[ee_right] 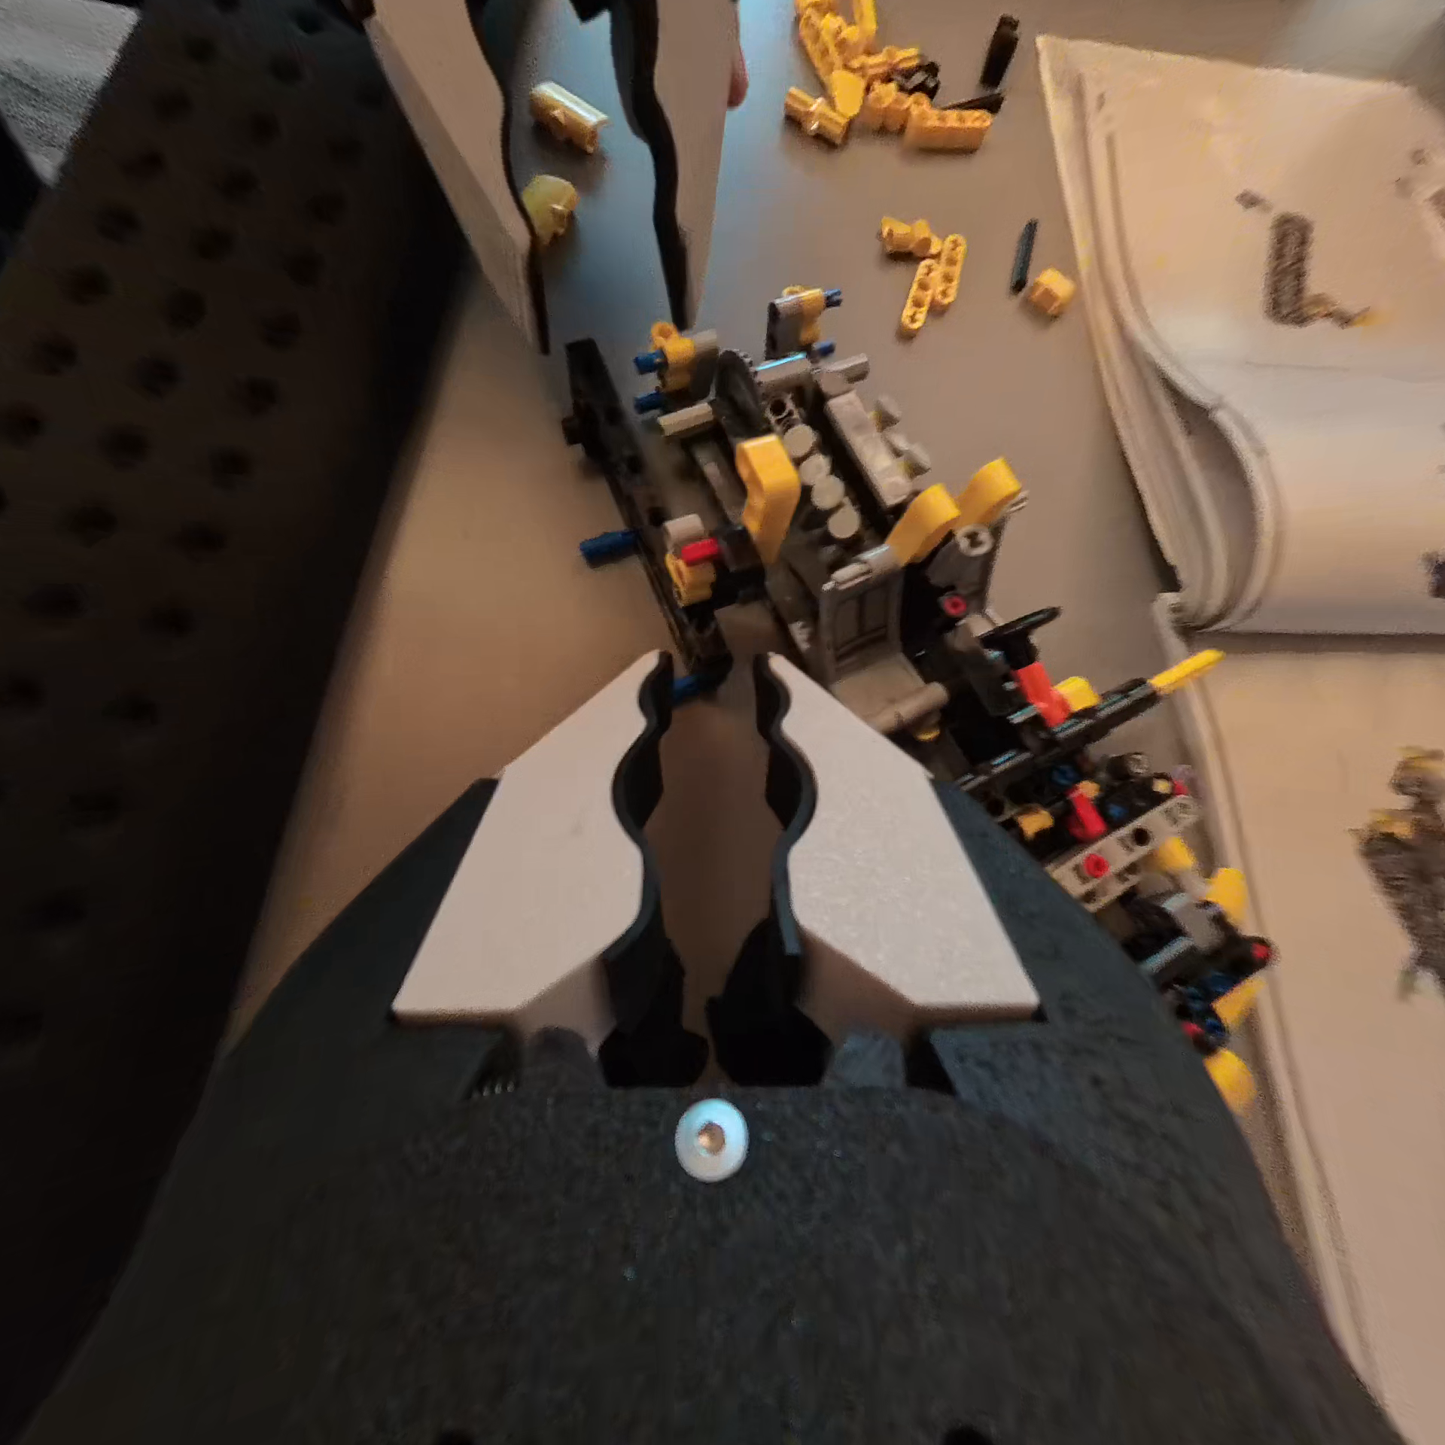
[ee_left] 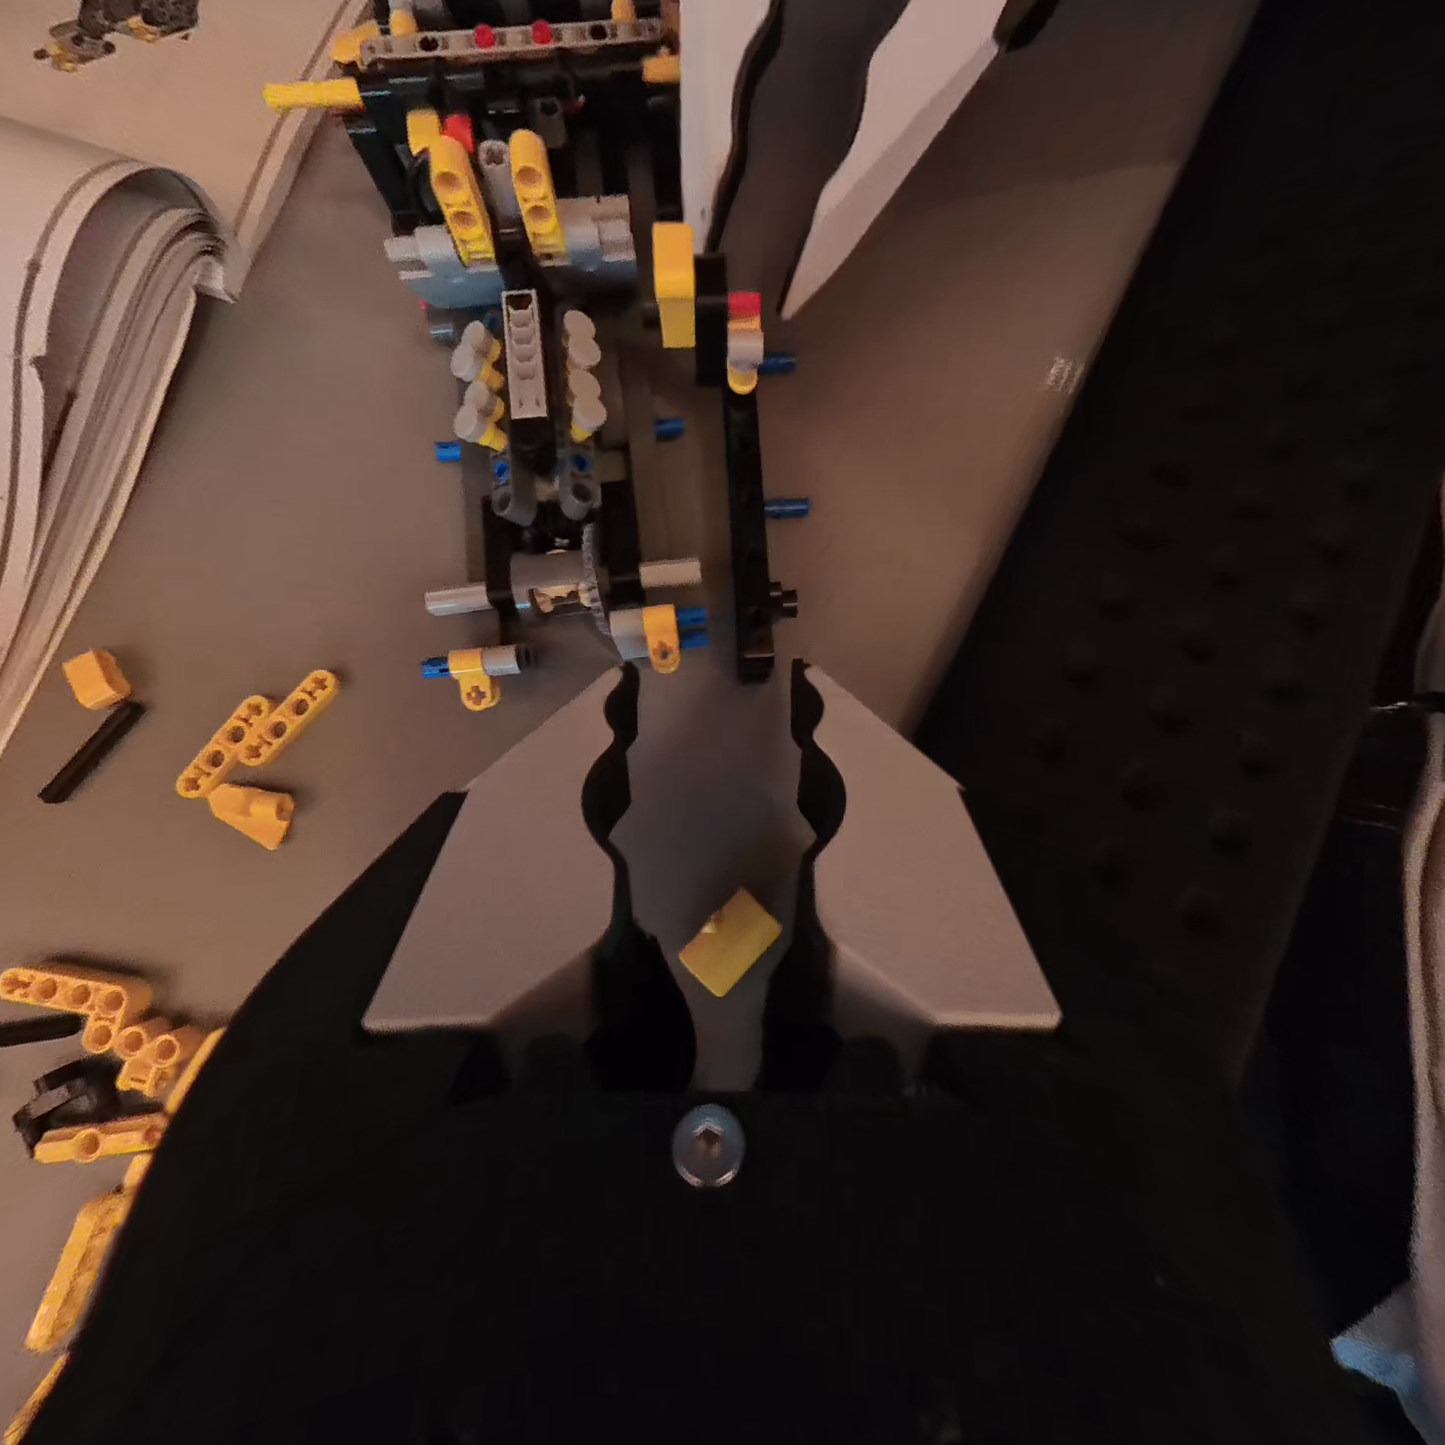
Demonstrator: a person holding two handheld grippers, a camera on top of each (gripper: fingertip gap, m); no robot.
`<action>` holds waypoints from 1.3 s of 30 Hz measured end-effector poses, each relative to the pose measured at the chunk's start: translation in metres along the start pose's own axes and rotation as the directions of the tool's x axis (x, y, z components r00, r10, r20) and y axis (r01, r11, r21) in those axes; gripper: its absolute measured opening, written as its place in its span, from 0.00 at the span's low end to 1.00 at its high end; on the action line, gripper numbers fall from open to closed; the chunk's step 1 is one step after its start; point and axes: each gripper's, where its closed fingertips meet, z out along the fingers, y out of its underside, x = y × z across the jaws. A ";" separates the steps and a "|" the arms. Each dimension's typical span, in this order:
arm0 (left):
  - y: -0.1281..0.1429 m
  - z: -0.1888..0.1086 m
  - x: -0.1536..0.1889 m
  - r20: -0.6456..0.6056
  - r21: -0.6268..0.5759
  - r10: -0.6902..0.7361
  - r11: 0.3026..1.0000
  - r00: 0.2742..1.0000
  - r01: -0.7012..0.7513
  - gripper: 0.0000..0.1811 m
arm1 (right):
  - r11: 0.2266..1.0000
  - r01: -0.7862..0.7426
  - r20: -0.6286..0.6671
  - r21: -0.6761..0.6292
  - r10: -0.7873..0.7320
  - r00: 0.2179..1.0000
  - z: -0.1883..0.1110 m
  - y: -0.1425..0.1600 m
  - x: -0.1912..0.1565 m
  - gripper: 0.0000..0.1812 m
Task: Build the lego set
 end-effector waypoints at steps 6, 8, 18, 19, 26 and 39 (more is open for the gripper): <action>0.005 0.006 -0.004 0.035 -0.030 0.005 1.000 0.999 -0.004 0.22 | 1.000 0.023 -0.060 0.007 -0.023 0.998 0.002 -0.007 0.003 0.12; 0.003 0.008 -0.006 0.040 -0.027 0.005 1.000 0.999 -0.004 0.22 | 1.000 0.022 -0.065 -0.006 -0.023 0.998 0.008 -0.008 0.002 0.13; -0.002 0.013 -0.014 0.058 -0.024 0.031 0.999 0.998 -0.030 0.23 | 0.986 0.118 -0.139 -0.121 -0.134 0.981 0.014 0.006 0.010 0.07; -0.002 0.013 -0.014 0.054 -0.024 0.033 0.999 0.998 -0.032 0.23 | 0.986 0.116 -0.140 -0.119 -0.132 0.981 0.014 0.006 0.010 0.07; -0.012 0.014 -0.015 0.075 0.021 0.092 0.995 0.993 -0.094 0.25 | 0.995 0.088 -0.114 -0.037 -0.091 0.989 0.003 -0.001 0.010 0.07; -0.010 0.018 -0.023 0.084 0.054 0.072 0.996 0.994 -0.077 0.22 | 0.993 0.098 -0.160 -0.064 -0.107 0.981 0.009 0.002 0.014 0.07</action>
